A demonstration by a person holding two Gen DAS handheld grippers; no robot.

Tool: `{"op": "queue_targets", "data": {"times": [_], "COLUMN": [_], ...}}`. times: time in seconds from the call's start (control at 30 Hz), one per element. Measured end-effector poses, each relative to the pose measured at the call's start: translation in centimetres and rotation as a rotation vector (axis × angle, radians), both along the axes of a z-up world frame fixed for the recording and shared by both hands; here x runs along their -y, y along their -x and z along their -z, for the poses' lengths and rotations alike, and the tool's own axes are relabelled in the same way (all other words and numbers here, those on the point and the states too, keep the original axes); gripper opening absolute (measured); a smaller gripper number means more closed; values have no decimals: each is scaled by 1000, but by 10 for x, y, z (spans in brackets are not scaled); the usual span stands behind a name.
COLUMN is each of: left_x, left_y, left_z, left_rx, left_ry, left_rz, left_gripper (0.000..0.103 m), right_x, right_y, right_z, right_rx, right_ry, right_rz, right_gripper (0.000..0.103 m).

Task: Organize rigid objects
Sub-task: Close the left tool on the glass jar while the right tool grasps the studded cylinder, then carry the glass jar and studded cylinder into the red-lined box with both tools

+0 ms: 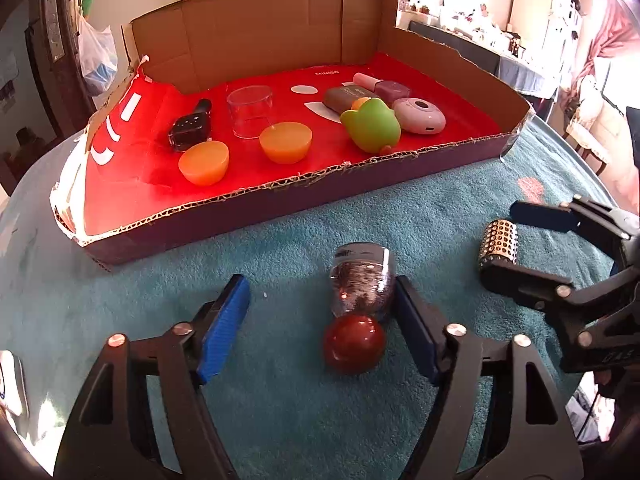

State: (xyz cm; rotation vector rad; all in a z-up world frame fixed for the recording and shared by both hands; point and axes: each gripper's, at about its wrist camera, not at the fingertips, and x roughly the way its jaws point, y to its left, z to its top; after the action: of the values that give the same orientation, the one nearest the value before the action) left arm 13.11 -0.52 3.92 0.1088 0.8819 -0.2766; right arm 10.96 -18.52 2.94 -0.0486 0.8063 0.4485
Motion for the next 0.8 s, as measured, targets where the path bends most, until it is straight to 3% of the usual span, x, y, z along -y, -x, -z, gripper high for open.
{"op": "queue_targets", "data": {"times": [0.07,0.13,0.17,0.2,0.27,0.6,0.8], "left_x": [1,2,3,3,1,0,-6], "left_y": [0,0,1,1,1,9,-2], "left_z": [-1,-1,-2,-2,-4,-24,-72], "left_rx": [1,2,4,3,-3,23,74], "left_ry": [13,24,35,40,55,102,187], "left_rz": [1,11,20,20,14,22,75], "left_gripper": [55,35,29,29,29,29,29], "right_x": [-3,-6,-8,-10,-11,-12,-12], "right_y": [-1,-1,-1,0,2,11,-1], "right_z": [1,2,3,3,3,-17,-37], "right_rx": [-5,-2,4,7,3,54,70], "right_ry": [-5,7,14,16,6,-9,-49], "right_rz": [-6,-8,-15,-21,-38,-58,-78], "right_gripper": [76,69,57,44,35,35,35]}}
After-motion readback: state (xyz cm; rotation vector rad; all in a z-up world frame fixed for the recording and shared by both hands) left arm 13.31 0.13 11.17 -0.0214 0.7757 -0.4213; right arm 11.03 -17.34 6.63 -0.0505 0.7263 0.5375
